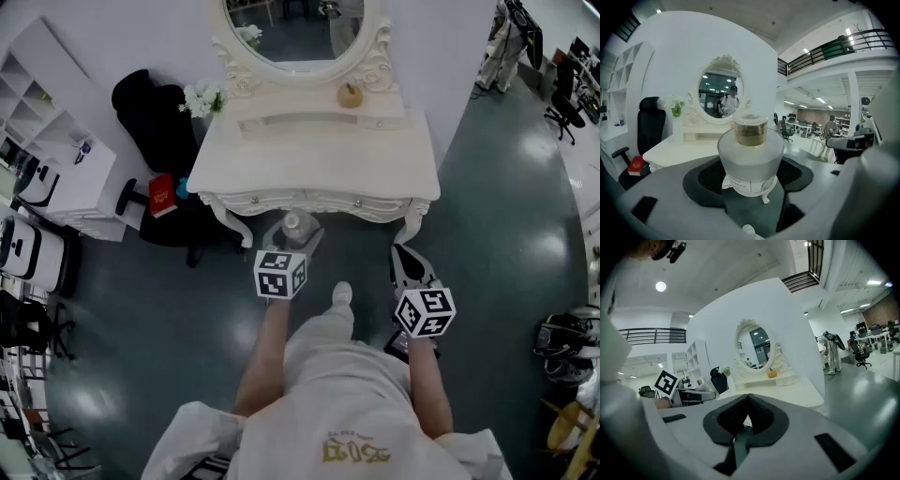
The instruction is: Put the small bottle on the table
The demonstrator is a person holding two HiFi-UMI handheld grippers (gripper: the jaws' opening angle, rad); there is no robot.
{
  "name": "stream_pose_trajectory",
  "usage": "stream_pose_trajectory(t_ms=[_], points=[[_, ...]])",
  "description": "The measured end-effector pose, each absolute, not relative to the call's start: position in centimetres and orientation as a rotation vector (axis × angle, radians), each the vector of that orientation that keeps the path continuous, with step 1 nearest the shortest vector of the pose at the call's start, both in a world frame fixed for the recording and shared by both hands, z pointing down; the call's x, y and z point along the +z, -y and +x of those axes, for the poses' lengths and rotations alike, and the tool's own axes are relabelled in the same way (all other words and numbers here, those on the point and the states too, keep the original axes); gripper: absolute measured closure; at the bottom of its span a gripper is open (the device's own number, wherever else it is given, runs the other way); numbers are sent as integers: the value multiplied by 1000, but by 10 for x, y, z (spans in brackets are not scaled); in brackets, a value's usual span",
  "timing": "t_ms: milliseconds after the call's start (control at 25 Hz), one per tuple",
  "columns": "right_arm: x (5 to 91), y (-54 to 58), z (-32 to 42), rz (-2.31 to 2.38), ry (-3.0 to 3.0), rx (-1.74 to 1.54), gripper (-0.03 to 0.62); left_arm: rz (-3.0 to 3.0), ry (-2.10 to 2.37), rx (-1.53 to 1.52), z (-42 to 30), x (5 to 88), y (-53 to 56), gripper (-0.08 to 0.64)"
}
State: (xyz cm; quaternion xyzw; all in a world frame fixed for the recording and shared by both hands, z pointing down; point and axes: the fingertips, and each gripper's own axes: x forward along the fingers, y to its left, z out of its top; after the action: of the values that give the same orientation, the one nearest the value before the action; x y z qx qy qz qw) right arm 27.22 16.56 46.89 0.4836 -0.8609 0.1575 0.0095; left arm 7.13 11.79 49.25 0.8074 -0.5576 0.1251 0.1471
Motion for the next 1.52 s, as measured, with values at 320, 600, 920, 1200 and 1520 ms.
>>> stream_pose_trajectory(t_ms=[320,600,920,1200,1520], points=[[466,-165,270,1507,2700,505,580,2305,1606,340,67,494,-124,219],[466,-150,260,1457,2739,564,580,2295,1621,332,61,492,-116,218],[474,-115,242,1439,2726,570,580,2244,1658,325,33,500,-92,219],[484,-63,208,1430,2702,595,580,2235,1638,324,1,510,-41,218],[480,26,149,1513,2629,596,580,2253,1569,336,-61,514,59,218]])
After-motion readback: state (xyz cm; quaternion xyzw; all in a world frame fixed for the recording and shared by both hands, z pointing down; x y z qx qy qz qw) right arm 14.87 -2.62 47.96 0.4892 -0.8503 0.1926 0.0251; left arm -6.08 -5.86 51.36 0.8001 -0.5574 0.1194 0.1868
